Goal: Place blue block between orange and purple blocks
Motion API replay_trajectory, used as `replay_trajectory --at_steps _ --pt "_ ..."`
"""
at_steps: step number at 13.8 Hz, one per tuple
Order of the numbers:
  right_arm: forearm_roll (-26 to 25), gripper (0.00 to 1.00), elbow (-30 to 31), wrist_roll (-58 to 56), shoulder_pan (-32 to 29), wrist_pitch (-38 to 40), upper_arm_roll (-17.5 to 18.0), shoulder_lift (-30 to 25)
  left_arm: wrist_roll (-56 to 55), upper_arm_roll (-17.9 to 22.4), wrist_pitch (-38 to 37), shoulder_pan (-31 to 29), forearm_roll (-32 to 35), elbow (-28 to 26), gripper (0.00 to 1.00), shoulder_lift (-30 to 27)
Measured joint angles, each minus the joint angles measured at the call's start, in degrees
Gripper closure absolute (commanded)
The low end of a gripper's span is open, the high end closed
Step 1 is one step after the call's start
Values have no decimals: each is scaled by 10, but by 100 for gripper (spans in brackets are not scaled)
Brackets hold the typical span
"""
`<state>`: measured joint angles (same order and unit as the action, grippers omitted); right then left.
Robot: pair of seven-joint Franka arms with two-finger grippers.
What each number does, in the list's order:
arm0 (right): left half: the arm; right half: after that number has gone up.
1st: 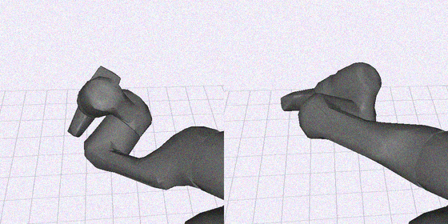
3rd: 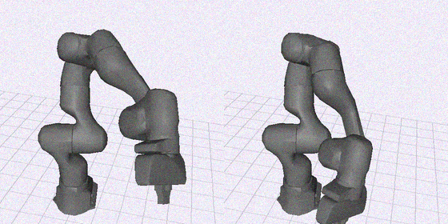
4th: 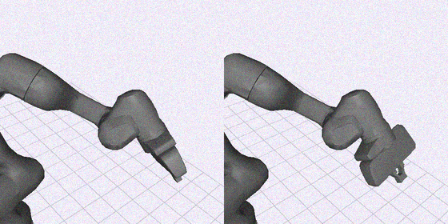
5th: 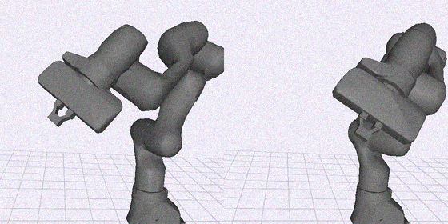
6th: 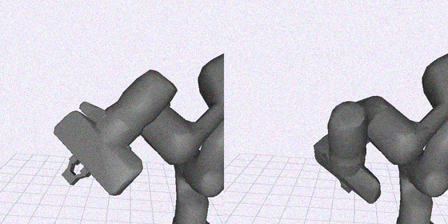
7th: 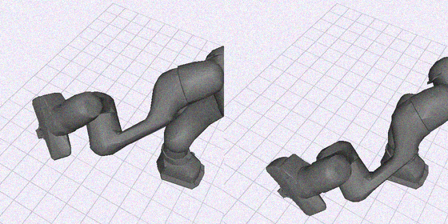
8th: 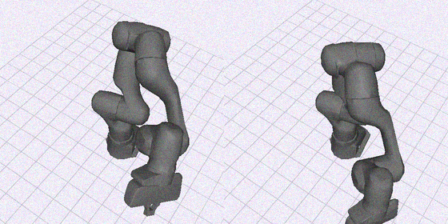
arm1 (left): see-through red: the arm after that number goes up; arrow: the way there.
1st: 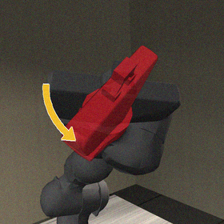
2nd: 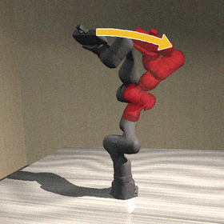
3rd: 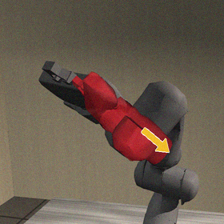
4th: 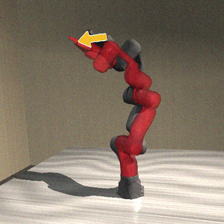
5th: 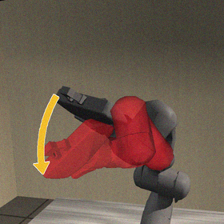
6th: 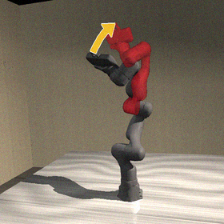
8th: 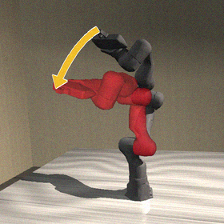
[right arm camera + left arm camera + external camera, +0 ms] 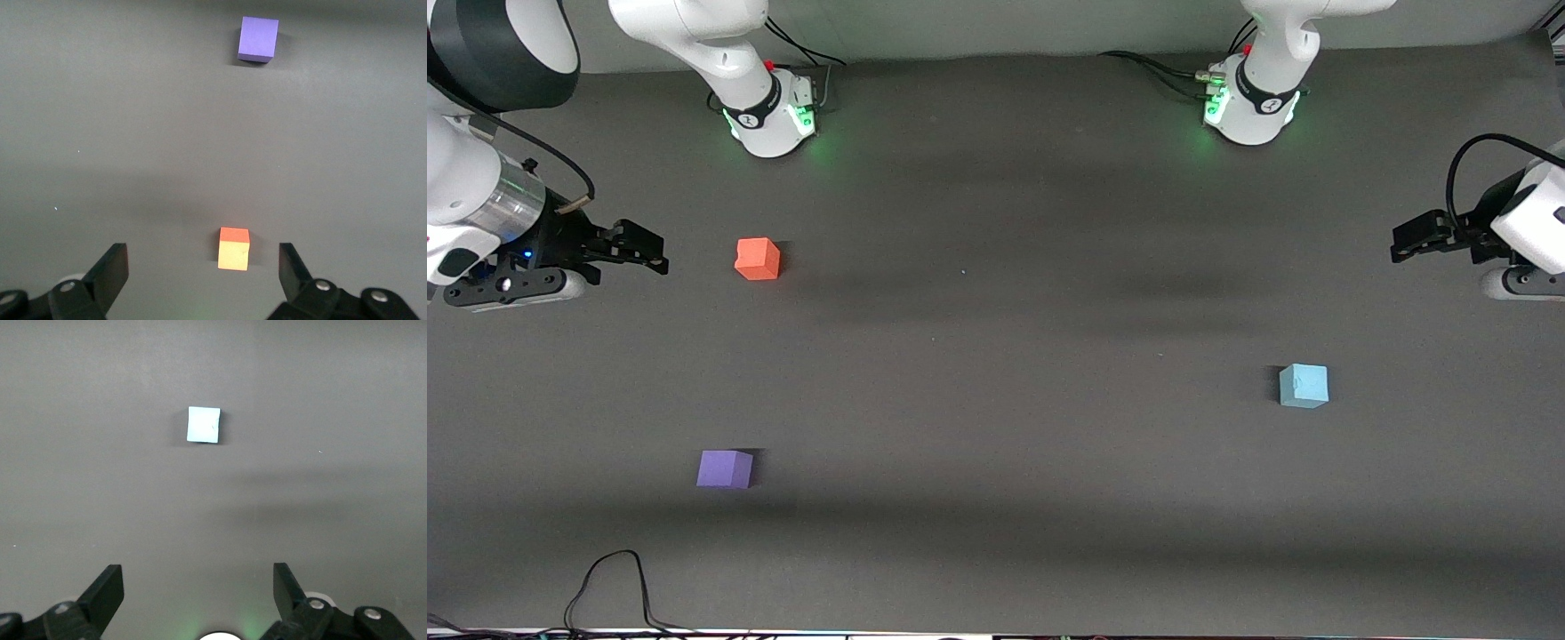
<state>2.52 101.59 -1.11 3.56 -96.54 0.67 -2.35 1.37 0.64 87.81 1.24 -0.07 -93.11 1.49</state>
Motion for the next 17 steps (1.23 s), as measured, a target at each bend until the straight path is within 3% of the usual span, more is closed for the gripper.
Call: replay_trajectory --at_steps 10,13,17 --pt "0 0 0 0 0 0 0 0 14 0 -3 0 1 -15 0 -4" --pt "0 0 0 0 0 0 0 0 20 1 56 0 3 -83 0 -25" --pt "0 0 0 0 0 1 0 0 22 0 223 0 3 -226 0 -27"
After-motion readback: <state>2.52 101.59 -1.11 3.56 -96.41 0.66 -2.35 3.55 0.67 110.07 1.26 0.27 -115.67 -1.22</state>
